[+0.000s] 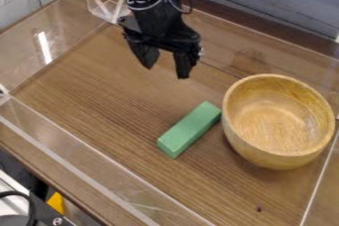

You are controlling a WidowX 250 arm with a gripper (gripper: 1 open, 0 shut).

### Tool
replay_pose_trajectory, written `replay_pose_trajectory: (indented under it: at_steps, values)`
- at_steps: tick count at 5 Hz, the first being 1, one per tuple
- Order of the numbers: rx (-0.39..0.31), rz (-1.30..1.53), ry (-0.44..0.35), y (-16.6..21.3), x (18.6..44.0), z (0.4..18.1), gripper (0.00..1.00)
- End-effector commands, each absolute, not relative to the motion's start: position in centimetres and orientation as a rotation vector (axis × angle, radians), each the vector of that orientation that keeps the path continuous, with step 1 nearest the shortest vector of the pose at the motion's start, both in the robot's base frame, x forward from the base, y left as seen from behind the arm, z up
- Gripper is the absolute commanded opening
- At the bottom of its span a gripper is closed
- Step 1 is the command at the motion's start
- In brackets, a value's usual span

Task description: Remove the green block from inside the brown bowl and put it on the table

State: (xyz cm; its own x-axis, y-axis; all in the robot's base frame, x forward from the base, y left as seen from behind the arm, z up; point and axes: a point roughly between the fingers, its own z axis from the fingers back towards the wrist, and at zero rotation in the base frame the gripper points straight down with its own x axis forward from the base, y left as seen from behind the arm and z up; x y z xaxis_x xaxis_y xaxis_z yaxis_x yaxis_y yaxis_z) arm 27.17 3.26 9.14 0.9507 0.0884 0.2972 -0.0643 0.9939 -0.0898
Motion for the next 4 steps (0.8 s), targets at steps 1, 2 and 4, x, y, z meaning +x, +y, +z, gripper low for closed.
replay_pose_trajectory:
  at_steps: [1, 2, 4]
  values:
    - [-0.070, 0.074, -0.345, 3.69, 27.86, 10.38, 1.00]
    - [-0.065, 0.092, -0.349, 4.27, 28.25, 10.66, 1.00]
    - [-0.078, 0.025, -0.344, 3.66, 27.59, 10.57, 1.00]
